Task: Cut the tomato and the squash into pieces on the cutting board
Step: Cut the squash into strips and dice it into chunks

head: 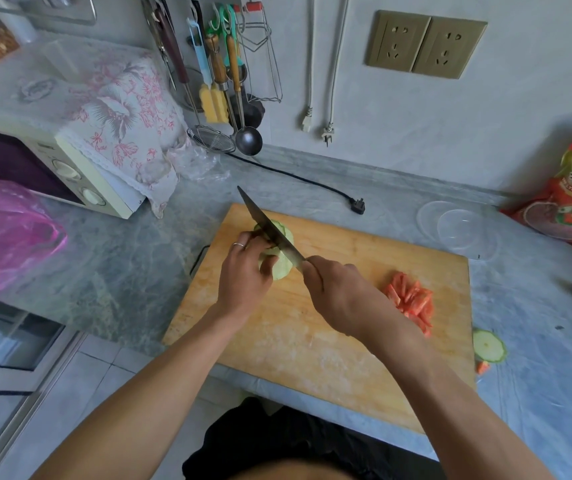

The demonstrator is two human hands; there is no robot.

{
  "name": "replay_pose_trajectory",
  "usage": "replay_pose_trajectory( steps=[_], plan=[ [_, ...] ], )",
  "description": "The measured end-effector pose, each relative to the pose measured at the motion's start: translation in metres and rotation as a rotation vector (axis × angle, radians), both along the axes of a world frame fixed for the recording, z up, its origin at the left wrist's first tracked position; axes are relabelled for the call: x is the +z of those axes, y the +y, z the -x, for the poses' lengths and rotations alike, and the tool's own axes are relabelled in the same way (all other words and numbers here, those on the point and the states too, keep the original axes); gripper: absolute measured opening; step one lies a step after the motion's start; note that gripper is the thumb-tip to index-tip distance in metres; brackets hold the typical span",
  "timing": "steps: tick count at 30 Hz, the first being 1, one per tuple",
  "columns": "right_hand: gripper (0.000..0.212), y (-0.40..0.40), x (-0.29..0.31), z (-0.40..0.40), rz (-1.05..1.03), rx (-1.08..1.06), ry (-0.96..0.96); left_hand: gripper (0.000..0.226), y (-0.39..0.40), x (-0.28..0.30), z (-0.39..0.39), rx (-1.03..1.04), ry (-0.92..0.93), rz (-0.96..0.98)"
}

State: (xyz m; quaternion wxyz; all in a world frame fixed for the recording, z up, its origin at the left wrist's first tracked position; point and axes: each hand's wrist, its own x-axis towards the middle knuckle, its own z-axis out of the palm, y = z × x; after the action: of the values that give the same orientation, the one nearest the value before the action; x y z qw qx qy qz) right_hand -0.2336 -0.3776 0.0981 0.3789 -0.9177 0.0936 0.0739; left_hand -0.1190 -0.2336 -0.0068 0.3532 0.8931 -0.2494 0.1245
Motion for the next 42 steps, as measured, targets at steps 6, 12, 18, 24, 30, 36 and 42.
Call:
replay_pose_trajectory(
  steps=[6,12,18,24,30,36,42],
  plan=[
    [0.041,0.001,-0.004,-0.012,0.024,-0.01,0.009,0.025,-0.001,0.002,0.0,0.022,0.012,-0.014],
    [0.037,0.006,-0.027,-0.015,-0.004,-0.038,-0.058,0.025,0.0,0.003,-0.002,-0.02,0.0,-0.001],
    [0.044,0.005,-0.009,-0.026,0.021,-0.006,0.041,0.026,0.0,0.0,-0.001,-0.004,0.029,-0.009],
    [0.035,0.001,-0.026,-0.027,0.04,0.001,-0.009,0.022,0.0,-0.002,-0.004,-0.007,0.002,0.014],
    [0.032,0.002,-0.034,-0.026,0.031,-0.014,0.01,0.022,-0.001,0.0,-0.006,-0.022,0.017,0.016],
    [0.036,0.004,-0.009,-0.046,0.049,0.045,0.12,0.025,-0.002,-0.001,-0.005,-0.013,0.03,0.008],
    [0.037,0.004,-0.036,-0.047,0.013,-0.022,0.11,0.021,-0.003,-0.004,-0.005,-0.027,0.034,0.033]
  ],
)
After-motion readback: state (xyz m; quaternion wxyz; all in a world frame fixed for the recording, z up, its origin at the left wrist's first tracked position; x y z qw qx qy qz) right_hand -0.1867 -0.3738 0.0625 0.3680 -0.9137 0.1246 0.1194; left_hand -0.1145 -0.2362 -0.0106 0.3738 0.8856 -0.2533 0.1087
